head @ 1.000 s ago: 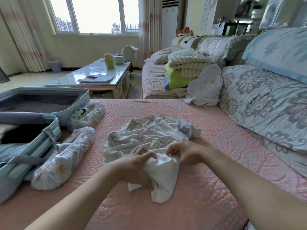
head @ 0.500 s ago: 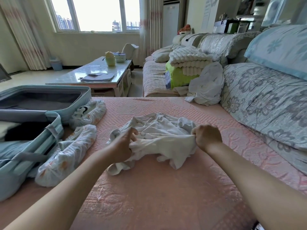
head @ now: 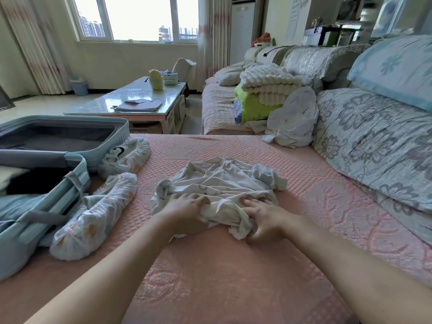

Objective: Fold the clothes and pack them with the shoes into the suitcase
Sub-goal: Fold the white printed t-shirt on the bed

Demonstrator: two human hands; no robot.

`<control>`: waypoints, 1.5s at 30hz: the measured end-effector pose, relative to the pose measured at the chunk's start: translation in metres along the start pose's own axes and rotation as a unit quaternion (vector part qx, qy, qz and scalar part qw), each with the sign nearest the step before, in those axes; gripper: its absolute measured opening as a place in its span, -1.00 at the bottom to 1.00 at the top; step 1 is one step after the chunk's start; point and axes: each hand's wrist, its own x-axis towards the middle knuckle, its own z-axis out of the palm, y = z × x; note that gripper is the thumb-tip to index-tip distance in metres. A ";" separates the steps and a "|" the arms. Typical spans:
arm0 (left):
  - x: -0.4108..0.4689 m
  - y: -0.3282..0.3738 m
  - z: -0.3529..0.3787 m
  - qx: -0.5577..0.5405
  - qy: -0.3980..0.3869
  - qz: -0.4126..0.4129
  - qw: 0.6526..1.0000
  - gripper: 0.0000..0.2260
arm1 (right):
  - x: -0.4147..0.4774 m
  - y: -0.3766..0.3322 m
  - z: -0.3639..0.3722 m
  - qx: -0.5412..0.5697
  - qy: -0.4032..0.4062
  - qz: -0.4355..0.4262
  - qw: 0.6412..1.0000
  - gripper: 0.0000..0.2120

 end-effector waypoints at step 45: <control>0.221 0.094 0.028 -0.198 0.157 0.102 0.962 -0.84 | 0.068 0.216 -0.046 -0.143 0.081 0.256 0.953 -0.61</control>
